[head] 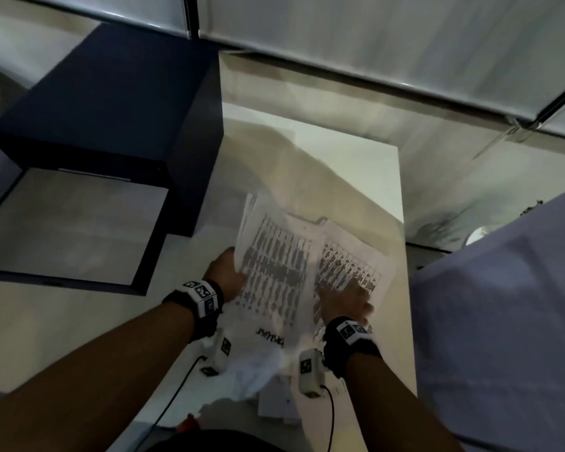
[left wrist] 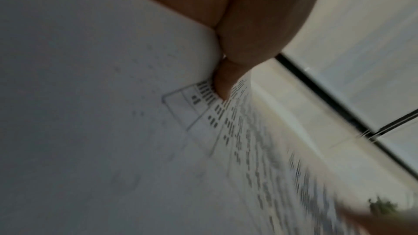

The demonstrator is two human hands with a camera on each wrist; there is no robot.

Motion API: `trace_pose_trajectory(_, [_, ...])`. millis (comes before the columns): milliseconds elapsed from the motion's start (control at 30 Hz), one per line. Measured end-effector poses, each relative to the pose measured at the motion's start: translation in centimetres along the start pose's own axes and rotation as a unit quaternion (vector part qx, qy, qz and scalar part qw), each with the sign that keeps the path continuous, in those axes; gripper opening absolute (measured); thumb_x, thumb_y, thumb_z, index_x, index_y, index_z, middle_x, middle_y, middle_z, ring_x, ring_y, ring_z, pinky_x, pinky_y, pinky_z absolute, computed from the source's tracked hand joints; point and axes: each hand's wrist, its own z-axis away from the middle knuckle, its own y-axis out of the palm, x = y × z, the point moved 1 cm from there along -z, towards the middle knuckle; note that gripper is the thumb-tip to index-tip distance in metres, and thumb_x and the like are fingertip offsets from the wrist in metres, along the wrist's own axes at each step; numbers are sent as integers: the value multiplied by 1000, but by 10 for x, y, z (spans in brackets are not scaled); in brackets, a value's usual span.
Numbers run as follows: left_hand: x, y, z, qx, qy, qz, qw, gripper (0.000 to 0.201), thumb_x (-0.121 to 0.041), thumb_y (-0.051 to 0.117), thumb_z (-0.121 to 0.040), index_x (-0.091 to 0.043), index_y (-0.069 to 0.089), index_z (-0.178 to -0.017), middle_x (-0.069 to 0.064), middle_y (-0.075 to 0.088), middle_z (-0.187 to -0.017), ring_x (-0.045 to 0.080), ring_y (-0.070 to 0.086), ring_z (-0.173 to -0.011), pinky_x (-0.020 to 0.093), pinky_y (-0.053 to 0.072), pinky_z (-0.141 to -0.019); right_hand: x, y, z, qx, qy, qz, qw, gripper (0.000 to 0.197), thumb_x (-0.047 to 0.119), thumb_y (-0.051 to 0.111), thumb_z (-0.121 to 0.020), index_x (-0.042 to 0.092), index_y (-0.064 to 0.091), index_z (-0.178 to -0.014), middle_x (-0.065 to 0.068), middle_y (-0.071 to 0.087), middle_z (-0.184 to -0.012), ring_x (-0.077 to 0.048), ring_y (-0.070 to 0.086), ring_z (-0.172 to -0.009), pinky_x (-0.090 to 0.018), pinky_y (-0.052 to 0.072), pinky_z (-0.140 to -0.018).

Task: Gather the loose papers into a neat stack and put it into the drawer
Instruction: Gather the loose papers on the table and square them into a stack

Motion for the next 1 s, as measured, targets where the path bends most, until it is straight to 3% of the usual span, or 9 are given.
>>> trace_pose_trajectory(100, [-9, -36, -1, -62, 27, 27, 997, 36, -13, 55, -94, -16, 51, -130, -1, 57, -117, 17, 54, -103, 24, 40, -86, -23, -14, 0, 6, 150, 27, 988, 119, 64, 73, -69, 5, 10, -151, -21, 23, -151, -40, 24, -136, -53, 25, -111])
trace_pose_trajectory(233, [-20, -73, 1, -155, 46, 14, 987, 40, -6, 52, -95, -12, 49, -133, 2, 56, -113, 19, 54, -104, 27, 39, -89, -29, 0, -7, 15, 142, 54, 988, 137, 64, 76, -65, -5, -6, -150, -27, 17, -153, -41, 20, -141, -51, 19, -115])
trace_pose_trajectory(367, [-30, -86, 3, -186, 31, 4, 982, 40, -4, 52, -93, -10, 49, -133, 14, 62, -120, 32, 60, -108, 28, 41, -89, -23, 5, -14, 28, 119, -2, 992, 128, 45, 80, -73, -2, -10, -150, -24, 20, -156, -37, 30, -141, -45, 31, -112])
trace_pose_trajectory(567, [-23, -80, -1, -181, 8, 30, 983, 43, -6, 56, -91, -12, 49, -133, 12, 63, -122, 32, 61, -110, 37, 47, -98, -15, -13, -2, -8, 64, -68, 996, 82, 30, 75, -82, 0, 33, -146, -22, 41, -147, -37, 45, -132, -45, 39, -109])
trace_pose_trajectory(633, [-18, -73, -1, -159, 8, 58, 986, 42, -4, 54, -92, -11, 50, -133, 7, 61, -117, 25, 58, -105, 30, 45, -93, -4, -42, 3, -47, -9, -56, 997, 57, 25, 72, -84, -4, 52, -129, -26, 54, -133, -40, 53, -121, -42, 46, -98])
trace_pose_trajectory(700, [-8, -62, -4, -126, 3, 70, 990, 40, -7, 57, -90, -10, 52, -129, 5, 61, -115, 22, 57, -103, 28, 44, -90, 15, -79, 11, -91, -79, -32, 992, 36, 23, 68, -87, -5, 59, -107, -28, 63, -113, -43, 60, -104, -38, 46, -81])
trace_pose_trajectory(867, [15, -32, -13, -10, -56, 18, 998, 23, -20, 68, -82, -9, 62, -101, 12, 68, -98, 33, 66, -94, 33, 55, -79, 66, -172, 33, -206, -200, -41, 957, 36, 25, 74, -82, -4, 66, -103, -28, 68, -104, -42, 65, -98, -41, 49, -78])
trace_pose_trajectory(933, [19, -22, -12, 31, -69, 6, 997, 30, -22, 68, -85, -6, 63, -110, 14, 69, -104, 31, 66, -93, 36, 56, -80, 74, -193, 35, -206, -221, -80, 950, 39, 27, 78, -78, -5, 67, -97, -27, 69, -97, -39, 67, -92, -39, 48, -72])
trace_pose_trajectory(1000, [22, -16, -10, 64, -77, 11, 995, 36, -24, 60, -93, -7, 60, -125, 11, 65, -115, 27, 63, -102, 36, 51, -91, 76, -194, 33, -160, -226, -92, 957, 40, 28, 80, -77, -7, 67, -91, -27, 69, -90, -37, 67, -85, -39, 47, -68])
